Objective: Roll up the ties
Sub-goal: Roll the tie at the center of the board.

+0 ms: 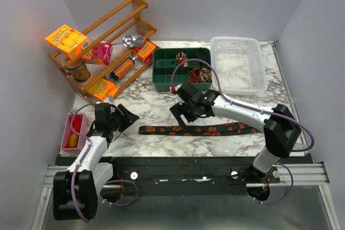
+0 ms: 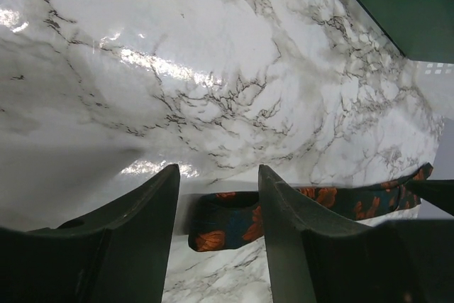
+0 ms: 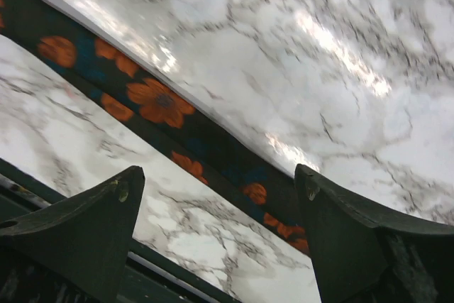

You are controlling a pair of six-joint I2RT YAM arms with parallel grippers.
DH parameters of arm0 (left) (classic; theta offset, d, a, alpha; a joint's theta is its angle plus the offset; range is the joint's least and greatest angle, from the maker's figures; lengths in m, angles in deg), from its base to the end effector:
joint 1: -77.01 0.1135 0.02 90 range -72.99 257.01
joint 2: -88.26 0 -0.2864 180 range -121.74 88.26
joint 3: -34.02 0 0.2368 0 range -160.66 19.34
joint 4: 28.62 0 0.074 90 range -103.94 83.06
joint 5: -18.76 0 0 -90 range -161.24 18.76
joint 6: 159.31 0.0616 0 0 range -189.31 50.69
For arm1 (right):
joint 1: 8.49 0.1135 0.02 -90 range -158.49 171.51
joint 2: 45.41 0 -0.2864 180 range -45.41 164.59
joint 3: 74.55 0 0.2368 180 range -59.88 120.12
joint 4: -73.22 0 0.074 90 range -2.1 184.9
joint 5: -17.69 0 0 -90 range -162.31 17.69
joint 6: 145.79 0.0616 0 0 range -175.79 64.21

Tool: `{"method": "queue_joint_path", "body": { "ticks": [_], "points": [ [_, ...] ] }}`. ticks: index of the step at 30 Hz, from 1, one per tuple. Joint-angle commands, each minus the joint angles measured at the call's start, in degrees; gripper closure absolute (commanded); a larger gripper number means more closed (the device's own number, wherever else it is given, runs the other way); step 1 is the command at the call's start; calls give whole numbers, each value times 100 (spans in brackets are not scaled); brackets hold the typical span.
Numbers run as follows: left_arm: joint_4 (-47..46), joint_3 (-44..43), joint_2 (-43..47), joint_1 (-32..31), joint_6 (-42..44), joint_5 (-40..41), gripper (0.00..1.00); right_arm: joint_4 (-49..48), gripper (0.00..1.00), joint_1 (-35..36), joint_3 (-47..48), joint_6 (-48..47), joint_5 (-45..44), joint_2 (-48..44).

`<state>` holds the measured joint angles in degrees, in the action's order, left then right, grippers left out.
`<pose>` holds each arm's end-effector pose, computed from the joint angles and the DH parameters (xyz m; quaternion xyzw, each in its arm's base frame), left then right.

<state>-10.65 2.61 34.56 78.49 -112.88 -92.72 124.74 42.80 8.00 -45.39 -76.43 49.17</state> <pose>0.1703 -0.0182 0.1696 -0.2691 0.8534 -0.3062 0.3249 0.2128 0.2585 0.2284 -0.3321 0.9144 0.0872 0.2142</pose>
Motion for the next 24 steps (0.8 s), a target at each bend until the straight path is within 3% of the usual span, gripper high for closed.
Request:
{"method": "queue_joint_path", "body": {
  "ticks": [1, 3, 5, 6, 8, 24],
  "points": [
    [48, 91, 166, -33, -64, 46, 43, -335, 8, 267, 646, -11, 737, 541],
    [180, 65, 245, -33, -142, 204, 43, -484, 23, 460, 840, 15, 965, 753],
    [365, 47, 271, -33, -195, 310, 42, -607, 57, 627, 1112, 24, 1280, 1060],
    [400, 73, 324, -33, -222, 389, 42, -730, 79, 689, 1227, 50, 1369, 1184],
    [444, 100, 385, -33, -275, 407, 41, -766, 92, 838, 1603, 42, 1475, 1543],
    [260, 144, 351, -33, -116, 293, 41, -740, 97, 1024, 3179, -37, 1599, 3179]
  ]
}}
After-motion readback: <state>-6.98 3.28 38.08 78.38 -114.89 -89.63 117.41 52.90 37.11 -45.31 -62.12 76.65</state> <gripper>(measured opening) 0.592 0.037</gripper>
